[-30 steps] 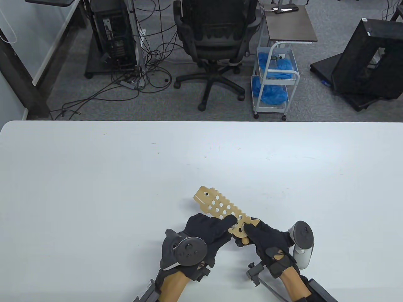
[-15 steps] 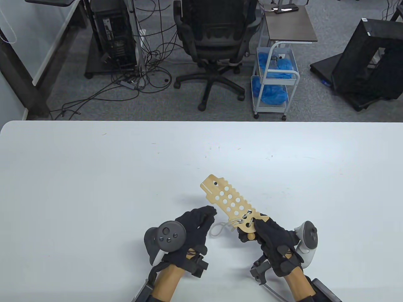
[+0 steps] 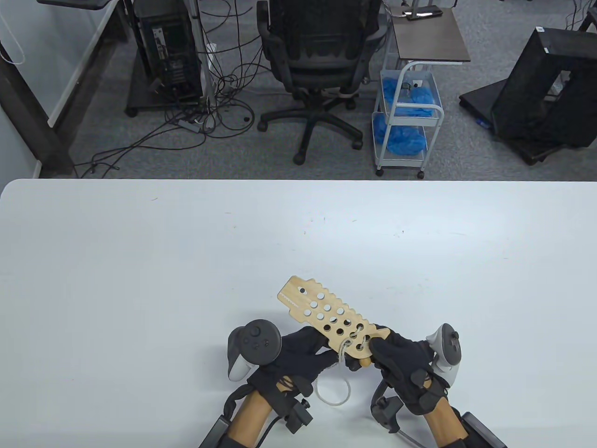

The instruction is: Remove rope from all holes on crocodile lacing toy

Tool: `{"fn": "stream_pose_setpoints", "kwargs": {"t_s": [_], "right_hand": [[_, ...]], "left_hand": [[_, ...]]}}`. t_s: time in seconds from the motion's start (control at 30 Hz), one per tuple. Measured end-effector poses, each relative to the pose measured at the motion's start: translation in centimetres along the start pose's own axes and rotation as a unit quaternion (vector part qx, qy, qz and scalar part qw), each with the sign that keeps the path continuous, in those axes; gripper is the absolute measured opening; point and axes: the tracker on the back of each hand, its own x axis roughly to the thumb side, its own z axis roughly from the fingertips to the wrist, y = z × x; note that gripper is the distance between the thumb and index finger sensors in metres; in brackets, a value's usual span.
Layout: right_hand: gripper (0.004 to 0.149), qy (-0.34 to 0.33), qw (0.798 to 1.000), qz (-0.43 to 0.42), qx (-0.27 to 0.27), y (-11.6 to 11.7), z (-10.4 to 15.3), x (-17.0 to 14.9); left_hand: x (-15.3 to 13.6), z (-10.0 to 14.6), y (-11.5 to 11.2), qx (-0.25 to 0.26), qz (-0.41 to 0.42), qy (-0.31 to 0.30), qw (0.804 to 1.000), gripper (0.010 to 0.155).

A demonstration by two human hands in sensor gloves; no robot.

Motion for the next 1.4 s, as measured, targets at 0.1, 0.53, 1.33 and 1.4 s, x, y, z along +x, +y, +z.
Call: {"fn": "stream_pose_setpoints", "kwargs": {"t_s": [0.1, 0.53, 1.33, 1.4], "right_hand": [[0.051, 0.003, 1.0, 0.002, -0.004, 0.1, 0.0, 0.0], [0.051, 0.011, 0.994, 0.021, -0.109, -2.6, 0.6, 0.2], [0.052, -0.012, 0.969, -0.049, -0.24, -7.8, 1.9, 1.2], [0.052, -0.013, 0.968, -0.056, -0.245, -8.0, 1.9, 1.2]], "left_hand": [[0.2, 0.1, 0.1, 0.008, -0.019, 0.004, 1.0, 0.062], [-0.9, 1.0, 2.8, 0.111, -0.084, 0.064, 0.988, 0.057], [-4.1, 3.7, 8.2, 0.253, -0.044, 0.145, 0.956, 0.053], [-4.5, 4.0, 8.7, 0.263, -0.038, 0.154, 0.952, 0.052]]}}
